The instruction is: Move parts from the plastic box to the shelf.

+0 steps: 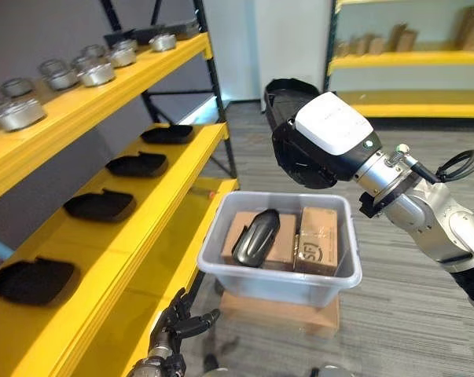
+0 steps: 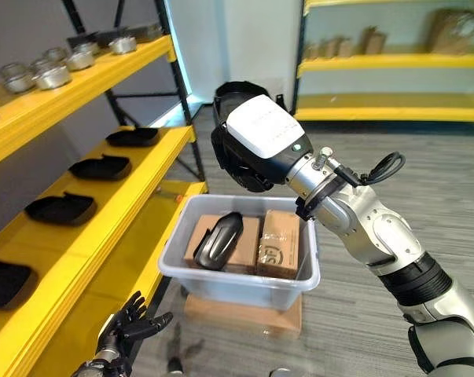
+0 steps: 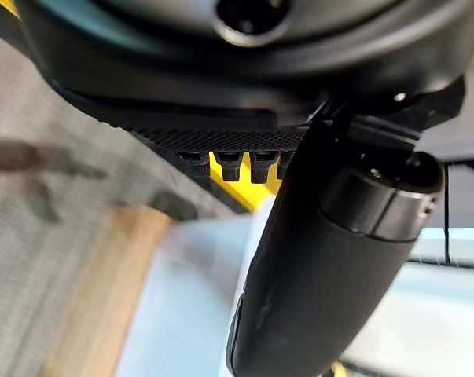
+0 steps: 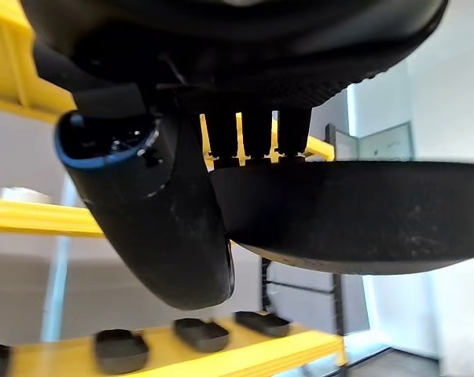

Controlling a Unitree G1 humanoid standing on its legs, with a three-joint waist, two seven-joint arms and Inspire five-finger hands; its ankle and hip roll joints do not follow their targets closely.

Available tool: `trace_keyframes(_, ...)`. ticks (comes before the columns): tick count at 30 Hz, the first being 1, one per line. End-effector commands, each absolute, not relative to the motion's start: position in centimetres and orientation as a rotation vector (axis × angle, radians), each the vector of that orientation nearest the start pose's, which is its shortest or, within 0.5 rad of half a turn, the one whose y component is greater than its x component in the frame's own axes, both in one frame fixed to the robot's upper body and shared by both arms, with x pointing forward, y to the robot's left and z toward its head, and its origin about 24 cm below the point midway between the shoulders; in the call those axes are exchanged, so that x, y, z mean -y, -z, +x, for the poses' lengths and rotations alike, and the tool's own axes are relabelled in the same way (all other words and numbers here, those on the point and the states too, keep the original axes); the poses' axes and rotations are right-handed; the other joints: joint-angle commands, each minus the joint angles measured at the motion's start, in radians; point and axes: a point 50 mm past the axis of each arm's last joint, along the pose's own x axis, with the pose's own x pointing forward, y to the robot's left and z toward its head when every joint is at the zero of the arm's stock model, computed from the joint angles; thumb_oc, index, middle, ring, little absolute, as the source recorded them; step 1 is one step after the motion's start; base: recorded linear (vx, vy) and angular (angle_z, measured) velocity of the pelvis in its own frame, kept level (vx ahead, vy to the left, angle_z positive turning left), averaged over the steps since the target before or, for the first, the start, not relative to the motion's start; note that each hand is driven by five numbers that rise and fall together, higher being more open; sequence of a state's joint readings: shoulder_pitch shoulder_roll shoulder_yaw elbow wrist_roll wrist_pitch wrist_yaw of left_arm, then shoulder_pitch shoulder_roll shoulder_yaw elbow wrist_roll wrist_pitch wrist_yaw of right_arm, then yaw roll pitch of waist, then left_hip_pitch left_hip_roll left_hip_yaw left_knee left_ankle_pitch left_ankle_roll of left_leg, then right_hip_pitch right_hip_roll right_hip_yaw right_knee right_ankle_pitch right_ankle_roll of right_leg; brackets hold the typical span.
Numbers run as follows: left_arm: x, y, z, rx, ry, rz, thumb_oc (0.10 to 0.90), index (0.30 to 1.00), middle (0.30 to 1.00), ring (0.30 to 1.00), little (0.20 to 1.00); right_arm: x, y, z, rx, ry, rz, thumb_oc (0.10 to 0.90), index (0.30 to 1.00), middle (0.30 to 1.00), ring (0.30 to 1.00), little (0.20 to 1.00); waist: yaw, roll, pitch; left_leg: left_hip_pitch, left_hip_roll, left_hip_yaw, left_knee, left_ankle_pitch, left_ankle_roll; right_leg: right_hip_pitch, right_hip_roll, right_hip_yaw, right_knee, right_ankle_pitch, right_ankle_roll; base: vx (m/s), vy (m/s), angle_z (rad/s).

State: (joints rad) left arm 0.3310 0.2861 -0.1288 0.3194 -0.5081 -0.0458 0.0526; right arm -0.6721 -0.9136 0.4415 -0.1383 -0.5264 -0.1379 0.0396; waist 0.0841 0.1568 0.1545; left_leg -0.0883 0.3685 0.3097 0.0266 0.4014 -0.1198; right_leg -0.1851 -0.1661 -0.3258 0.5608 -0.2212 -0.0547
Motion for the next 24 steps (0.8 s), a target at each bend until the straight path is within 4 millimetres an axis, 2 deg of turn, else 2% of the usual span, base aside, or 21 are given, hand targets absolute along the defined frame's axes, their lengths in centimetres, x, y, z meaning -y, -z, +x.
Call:
trace_keyframes(1,-22.1,3.0,18.7,-0.292,-0.132,-0.198,0.900,1.000,1.000,1.000,1.000,15.2,-31.1,28.7,1.077,-0.011,-1.416,0.400,0.300,0.300,0.300,0.300,-0.016,-0.044,0.008,0.023,0.117,0.058,0.130,0.068,-0.133,0.242,-0.017,-0.068,-0.312,0.060,0.095,-0.17,-0.088,1.54)
trace_keyframes(2,-22.1,2.9,18.7,-0.293,-0.131,-0.197,0.900,1.000,1.000,1.000,1.000,15.2,-31.1,28.7,1.077,-0.010,-1.416,0.400,0.300,0.300,0.300,0.300,-0.019,-0.041,0.009,0.018,0.120,0.052,0.139,0.063,-0.133,0.247,-0.014,-0.072,-0.317,0.063,0.096,-0.28,-0.074,1.54)
trace_keyframes(3,-21.6,2.5,19.3,-0.265,-0.114,-0.203,0.900,1.000,1.000,1.000,1.000,15.4,-31.4,28.6,1.083,0.010,-1.400,0.400,0.300,0.300,0.300,0.300,-0.023,-0.062,0.005,0.043,0.103,0.015,0.235,-0.020,-0.114,0.241,-0.032,-0.093,-0.340,0.087,0.089,-0.18,-0.061,0.97)
trace_keyframes(4,-20.9,2.2,20.0,-0.248,-0.092,-0.216,0.900,1.000,1.000,1.000,1.000,15.5,-31.3,28.8,1.079,0.020,-1.376,0.400,0.300,0.300,0.300,0.300,-0.033,-0.080,-0.008,0.092,0.090,-0.006,0.314,-0.114,-0.110,0.234,-0.047,-0.120,-0.333,0.074,0.088,-0.24,-0.070,0.77)
trace_keyframes(6,-20.0,1.6,21.1,-0.228,-0.025,-0.197,0.900,1.000,1.000,1.000,1.000,16.9,-31.0,28.8,1.033,0.061,-1.379,0.400,0.300,0.300,0.300,0.300,-0.069,-0.094,-0.040,0.219,0.058,0.024,0.323,-0.269,-0.070,0.191,-0.089,-0.220,-0.272,0.092,0.099,-0.17,0.115,1.07)
trace_keyframes(7,-19.6,1.3,21.4,-0.222,0.005,-0.188,0.900,1.000,1.000,1.000,1.000,17.7,-31.1,28.8,1.011,0.088,-1.400,0.400,0.300,0.300,0.300,0.300,-0.089,-0.090,-0.057,0.267,0.036,0.061,0.240,-0.341,-0.061,0.167,-0.119,-0.263,-0.251,0.111,0.118,-0.11,0.260,1.45)
trace_keyframes(8,-19.4,1.3,21.5,-0.222,0.024,-0.180,0.900,1.000,1.000,1.000,1.000,18.0,-31.1,28.7,1.005,0.096,-1.401,0.400,0.300,0.300,0.300,0.300,-0.098,-0.090,-0.065,0.279,0.022,0.093,0.180,-0.384,-0.052,0.161,-0.134,-0.274,-0.246,0.124,0.133,-0.06,0.196,1.57)
trace_keyframes(9,-19.4,1.3,21.5,-0.223,0.025,-0.179,0.900,1.000,1.000,1.000,1.000,18.0,-31.0,28.6,1.003,0.097,-1.401,0.400,0.300,0.300,0.300,0.300,-0.096,-0.093,-0.067,0.284,0.014,0.098,0.171,-0.385,-0.047,0.160,-0.140,-0.272,-0.245,0.128,0.138,0.01,0.184,1.67)
trace_keyframes(12,-19.1,1.2,21.6,-0.218,0.045,-0.171,0.900,1.000,1.000,1.000,1.000,18.9,-30.7,28.5,0.974,0.119,-1.392,0.400,0.300,0.300,0.300,0.300,-0.098,-0.099,-0.067,0.281,-0.013,0.123,0.114,-0.438,-0.031,0.153,-0.182,-0.270,-0.247,0.180,0.171,0.02,0.202,1.03)
trace_keyframes(16,-19.6,0.9,21.7,-0.210,0.060,-0.123,0.900,1.000,1.000,1.000,1.000,19.8,-30.1,28.2,0.938,0.127,-1.398,0.400,0.300,0.300,0.300,0.300,-0.071,-0.135,-0.060,0.280,-0.072,0.134,0.050,-0.450,-0.023,0.171,-0.254,-0.304,-0.295,0.281,0.233,0.00,0.239,0.51)
trace_keyframes(24,-20.0,1.2,21.2,-0.218,0.035,-0.107,0.900,1.000,1.000,1.000,1.000,19.8,-28.6,28.4,0.886,0.101,-1.392,0.400,0.300,0.300,0.300,0.300,-0.045,-0.182,-0.073,0.283,-0.131,0.117,-0.029,-0.454,-0.005,0.196,-0.294,-0.345,-0.364,0.371,0.281,0.00,0.097,0.15)
